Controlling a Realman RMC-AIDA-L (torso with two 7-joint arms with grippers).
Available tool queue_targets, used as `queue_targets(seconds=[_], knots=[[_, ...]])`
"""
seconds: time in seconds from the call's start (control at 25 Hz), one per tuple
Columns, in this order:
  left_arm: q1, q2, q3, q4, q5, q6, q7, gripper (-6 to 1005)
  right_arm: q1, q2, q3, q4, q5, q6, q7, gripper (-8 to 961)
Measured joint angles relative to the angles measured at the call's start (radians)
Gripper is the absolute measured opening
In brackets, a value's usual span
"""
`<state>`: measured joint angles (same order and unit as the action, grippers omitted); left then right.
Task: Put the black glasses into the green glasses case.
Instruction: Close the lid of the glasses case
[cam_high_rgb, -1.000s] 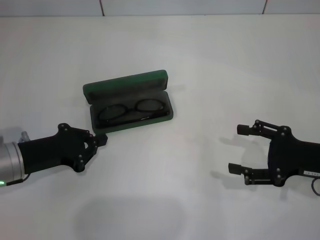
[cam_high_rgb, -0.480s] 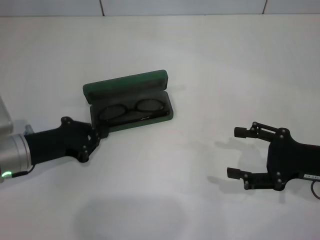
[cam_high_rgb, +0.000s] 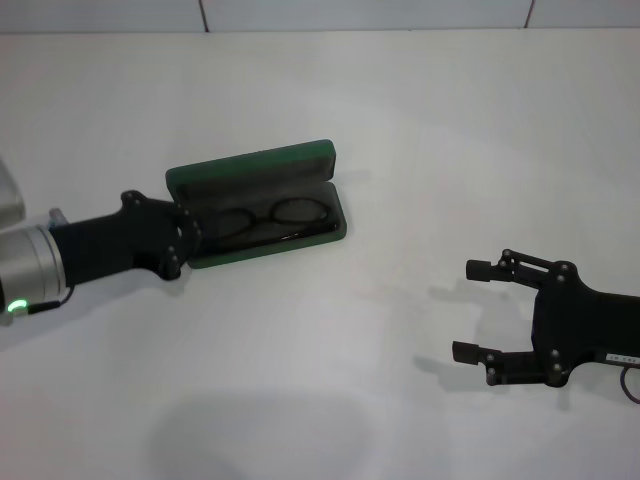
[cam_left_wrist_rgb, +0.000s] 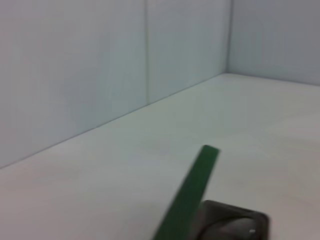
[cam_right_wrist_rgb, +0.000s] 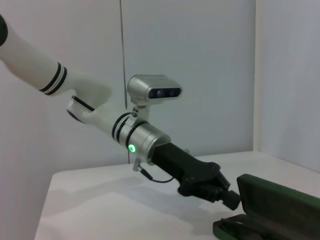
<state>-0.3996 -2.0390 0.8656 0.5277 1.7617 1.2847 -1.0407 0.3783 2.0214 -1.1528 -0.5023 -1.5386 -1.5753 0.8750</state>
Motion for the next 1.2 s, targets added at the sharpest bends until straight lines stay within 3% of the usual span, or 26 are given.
queue_targets(seconds=[0.24, 1.2], knots=[[-0.020, 0.001, -0.001, -0.004, 0.006, -0.090, -0.020, 60, 0.001, 0.001, -0.001, 0.001, 0.000, -0.001, 0.000, 877], [-0.055, 0.004, -0.001, 0.000, 0.020, -0.213, -0.012, 64, 0.010, 0.002, -0.005, 0.008, 0.000, -0.001, -0.001, 877]])
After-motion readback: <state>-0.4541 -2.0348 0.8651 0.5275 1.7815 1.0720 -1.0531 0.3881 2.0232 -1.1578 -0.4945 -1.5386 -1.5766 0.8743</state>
